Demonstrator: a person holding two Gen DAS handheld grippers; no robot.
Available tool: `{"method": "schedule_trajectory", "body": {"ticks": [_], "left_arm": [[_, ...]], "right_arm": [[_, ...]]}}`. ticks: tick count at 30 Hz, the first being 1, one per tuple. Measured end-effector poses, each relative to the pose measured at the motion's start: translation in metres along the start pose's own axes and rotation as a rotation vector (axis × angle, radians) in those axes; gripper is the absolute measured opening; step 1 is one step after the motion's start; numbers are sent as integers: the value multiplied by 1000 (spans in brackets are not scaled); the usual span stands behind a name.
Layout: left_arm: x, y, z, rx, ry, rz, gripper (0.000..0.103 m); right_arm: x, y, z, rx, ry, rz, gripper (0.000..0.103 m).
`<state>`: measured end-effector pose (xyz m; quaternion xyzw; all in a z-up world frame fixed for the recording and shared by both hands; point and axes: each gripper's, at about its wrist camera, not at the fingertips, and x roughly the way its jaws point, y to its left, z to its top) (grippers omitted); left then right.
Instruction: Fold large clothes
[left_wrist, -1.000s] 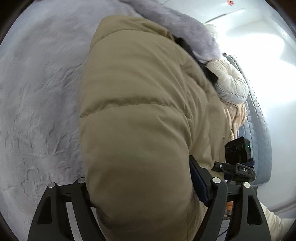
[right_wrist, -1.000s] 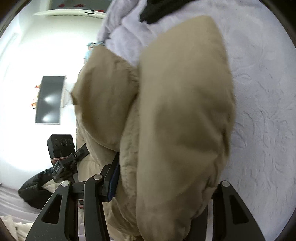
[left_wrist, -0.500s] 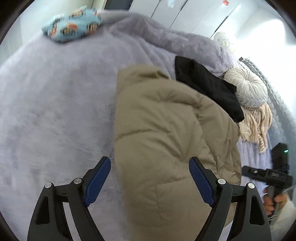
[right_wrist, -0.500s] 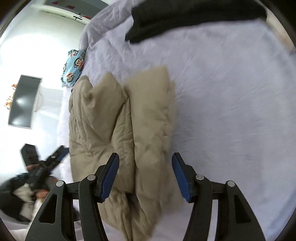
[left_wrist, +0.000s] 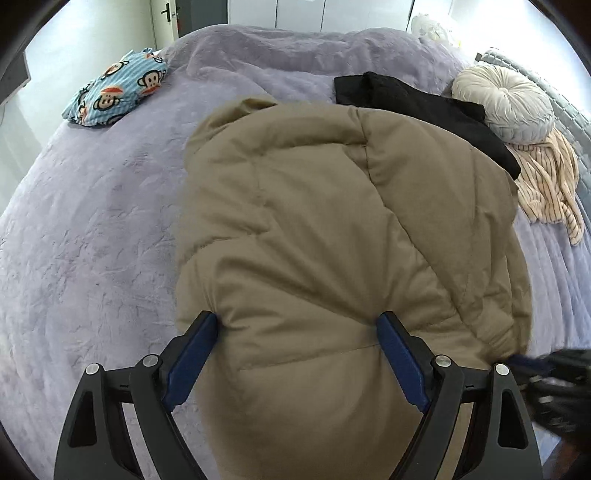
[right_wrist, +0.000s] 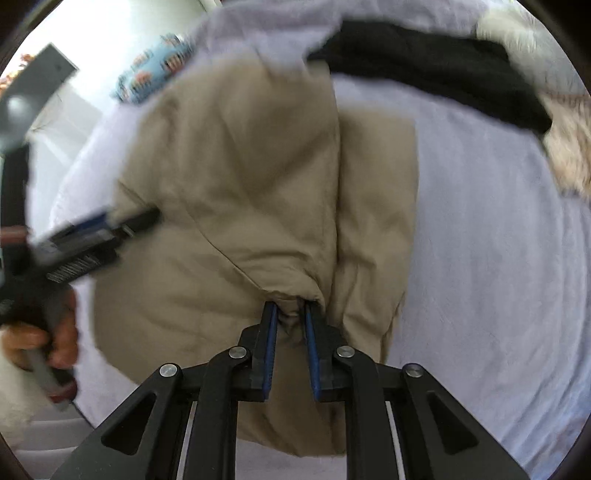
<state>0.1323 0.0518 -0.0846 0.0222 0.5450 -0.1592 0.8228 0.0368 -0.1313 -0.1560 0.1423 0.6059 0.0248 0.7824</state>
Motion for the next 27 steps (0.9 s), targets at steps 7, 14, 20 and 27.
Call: {"method": "schedule_trajectory", "body": {"ticks": [7,14,20,27], "left_arm": [[-5,-4,0,1,30,9,88],[-29,3,-4,-40,54,30,88],[-58,7,-18,-55,77,47,88],[-96,13,-41,-86,65,39,102]], "right_arm": [[17,-6,9,27,35,6,17],[1,-3,15,60,47,-3,17],[-23,3,13,86,44,-5,18],[-53,20,-3,116,31,-8,18]]}}
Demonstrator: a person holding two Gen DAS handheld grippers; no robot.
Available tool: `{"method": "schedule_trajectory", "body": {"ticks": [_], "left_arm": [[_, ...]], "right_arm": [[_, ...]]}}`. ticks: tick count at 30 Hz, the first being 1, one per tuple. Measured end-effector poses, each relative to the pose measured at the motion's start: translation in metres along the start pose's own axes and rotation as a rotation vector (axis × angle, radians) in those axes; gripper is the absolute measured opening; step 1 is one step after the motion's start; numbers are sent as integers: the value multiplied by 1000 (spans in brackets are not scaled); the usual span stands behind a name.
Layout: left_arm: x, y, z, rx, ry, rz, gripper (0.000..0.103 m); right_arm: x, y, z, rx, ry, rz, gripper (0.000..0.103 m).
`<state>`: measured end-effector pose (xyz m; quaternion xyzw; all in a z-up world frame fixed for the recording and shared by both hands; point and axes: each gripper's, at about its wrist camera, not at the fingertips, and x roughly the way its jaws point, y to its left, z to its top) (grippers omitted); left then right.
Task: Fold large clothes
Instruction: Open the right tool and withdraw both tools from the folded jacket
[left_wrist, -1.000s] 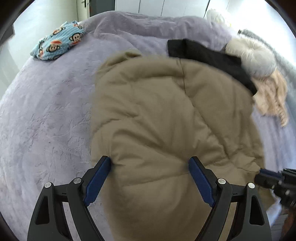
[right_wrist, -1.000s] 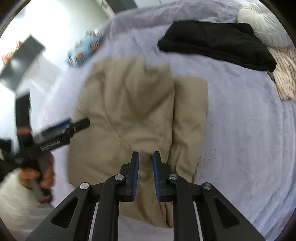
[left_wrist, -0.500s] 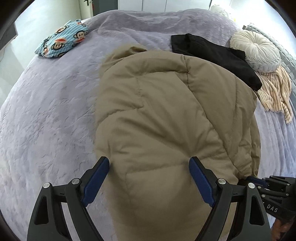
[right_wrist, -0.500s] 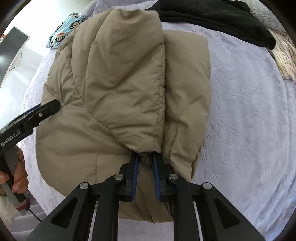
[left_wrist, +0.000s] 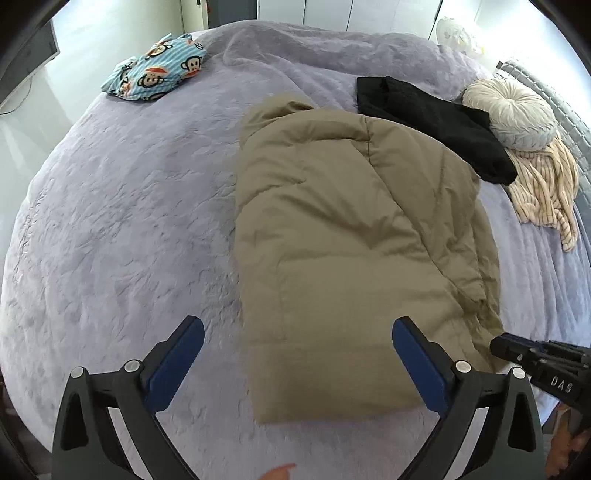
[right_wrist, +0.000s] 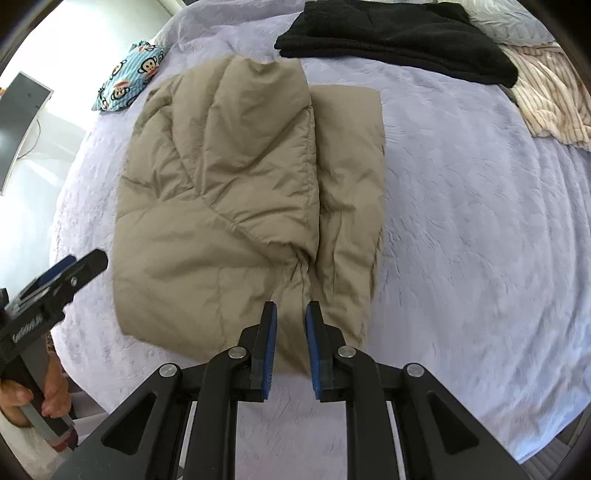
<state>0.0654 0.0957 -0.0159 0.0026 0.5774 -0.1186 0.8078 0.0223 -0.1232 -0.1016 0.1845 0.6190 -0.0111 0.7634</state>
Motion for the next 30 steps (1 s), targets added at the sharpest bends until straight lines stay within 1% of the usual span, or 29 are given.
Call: {"method": "schedule_trajectory", "body": {"ticks": [3,5,7,10,11,12,14,16,18,21,24,28,29,30], "left_arm": [[-9,1,-11,5,21,-2,102],[-15,1,-20,15,38,14,102],[-23,1,-26,24,29,51,102],[-37,5,-31,17,1,75,102],[-41,8,-32,11,-5,78,102],[-45,10,-33,3,-6,68,102],[-49,14,-32,-3,-7,61,102],[-55,15,-34,5,-21,82,102],[-57,15,-34,13,-16,87,102],[-60,16,-36,11,-10,68,102],[-63,15,-37,8,-2,55,102],[-70,10,-40,10,3,66,102],[-73,9,-40,7,1,60,102],[-75,9,-40,4,-2,58,102]], "right_arm": [[-11,2,-11,7,-5,3,18],[-15,4,-17,14,-5,7,18],[-20,8,-23,18,-9,1,18],[-27,14,-31,18,-23,-8,18],[-30,16,-33,17,-29,-13,20],[-34,18,-36,16,-35,-22,24],[-39,21,-39,19,-52,-29,53],[-47,25,-42,11,-71,-35,55],[-54,29,-44,11,-82,-37,55],[-60,33,-47,15,-92,-47,55],[-65,34,-49,21,-103,-62,65],[-80,34,-51,16,-139,-86,68],[-84,34,-50,15,-152,-94,75],[-89,34,-49,13,-169,-100,79]]}}
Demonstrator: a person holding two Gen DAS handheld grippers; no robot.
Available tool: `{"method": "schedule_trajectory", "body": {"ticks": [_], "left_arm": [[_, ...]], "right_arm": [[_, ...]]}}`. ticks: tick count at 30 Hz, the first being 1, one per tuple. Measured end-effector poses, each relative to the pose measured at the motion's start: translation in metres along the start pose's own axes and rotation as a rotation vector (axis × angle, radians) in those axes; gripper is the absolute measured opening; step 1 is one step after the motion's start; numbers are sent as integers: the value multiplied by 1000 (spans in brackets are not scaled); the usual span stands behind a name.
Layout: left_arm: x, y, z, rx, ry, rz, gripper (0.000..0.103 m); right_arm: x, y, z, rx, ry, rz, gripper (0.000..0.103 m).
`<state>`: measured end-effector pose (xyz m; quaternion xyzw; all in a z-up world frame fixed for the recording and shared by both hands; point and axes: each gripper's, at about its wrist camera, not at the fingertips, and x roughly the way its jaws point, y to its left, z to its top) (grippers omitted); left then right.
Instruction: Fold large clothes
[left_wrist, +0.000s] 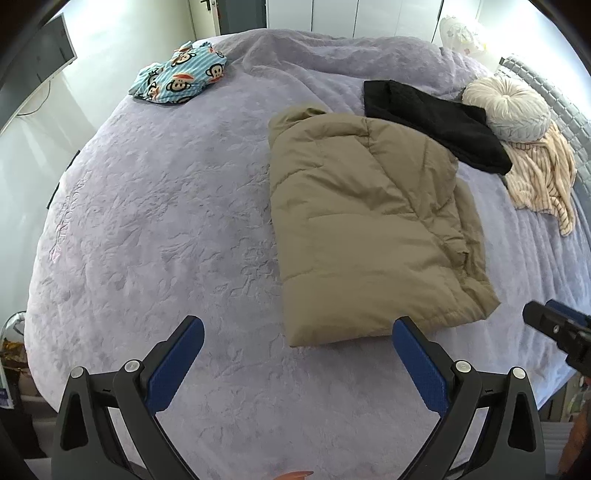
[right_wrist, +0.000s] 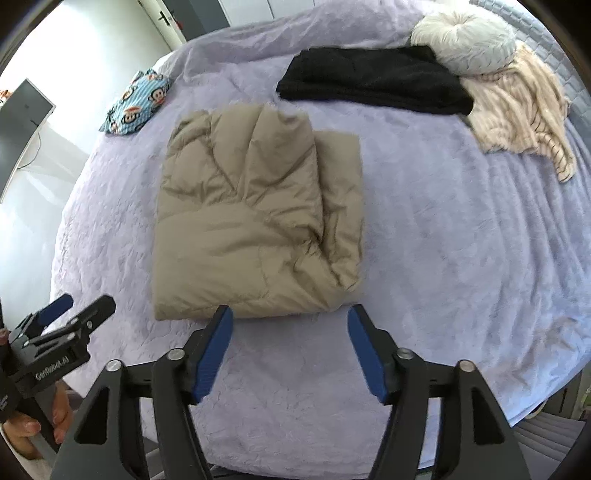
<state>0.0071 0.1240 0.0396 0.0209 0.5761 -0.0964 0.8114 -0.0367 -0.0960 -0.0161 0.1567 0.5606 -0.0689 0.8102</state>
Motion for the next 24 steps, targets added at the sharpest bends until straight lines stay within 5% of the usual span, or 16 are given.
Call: {"method": "schedule_trajectory", "body": {"ticks": [5,24], "left_arm": [[-23,-4,3,-18,-50,24,102],[-99,-22,7,-48,-184,72,102]], "right_arm": [[-25,-2,11,-28,-78,-17,87],[-89,2,22,-100,-225,-45,89]]}}
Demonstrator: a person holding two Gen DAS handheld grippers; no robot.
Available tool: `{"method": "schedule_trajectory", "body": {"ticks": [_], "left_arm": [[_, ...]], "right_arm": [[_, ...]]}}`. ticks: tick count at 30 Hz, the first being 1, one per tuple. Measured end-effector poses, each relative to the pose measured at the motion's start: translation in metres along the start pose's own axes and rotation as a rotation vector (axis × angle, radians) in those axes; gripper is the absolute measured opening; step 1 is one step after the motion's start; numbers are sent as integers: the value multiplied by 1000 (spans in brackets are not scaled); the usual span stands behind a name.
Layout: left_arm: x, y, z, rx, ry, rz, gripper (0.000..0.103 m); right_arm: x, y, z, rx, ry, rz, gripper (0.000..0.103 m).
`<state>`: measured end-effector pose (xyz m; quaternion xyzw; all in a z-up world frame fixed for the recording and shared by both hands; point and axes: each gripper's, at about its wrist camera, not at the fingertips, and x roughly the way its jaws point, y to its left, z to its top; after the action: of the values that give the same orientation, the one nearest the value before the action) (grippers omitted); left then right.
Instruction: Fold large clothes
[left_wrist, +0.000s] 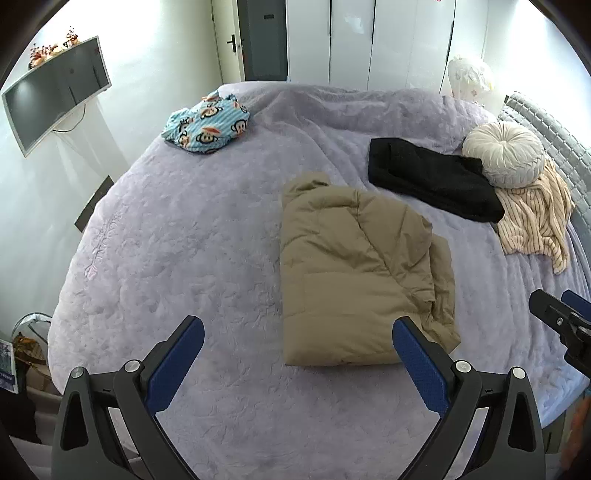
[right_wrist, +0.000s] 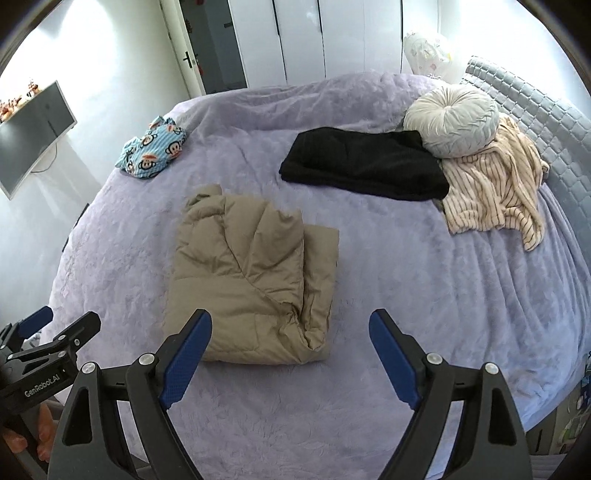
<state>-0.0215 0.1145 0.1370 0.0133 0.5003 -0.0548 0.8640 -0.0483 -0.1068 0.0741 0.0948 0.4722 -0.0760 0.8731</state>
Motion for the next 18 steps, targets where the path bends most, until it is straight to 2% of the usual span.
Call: {"method": "schedule_trajectory", "body": {"ticks": [18], "left_arm": [[-16,0,3,-5,-27,15,102]], "right_arm": [[-11,-3,5,4,-13,-8,89]]}}
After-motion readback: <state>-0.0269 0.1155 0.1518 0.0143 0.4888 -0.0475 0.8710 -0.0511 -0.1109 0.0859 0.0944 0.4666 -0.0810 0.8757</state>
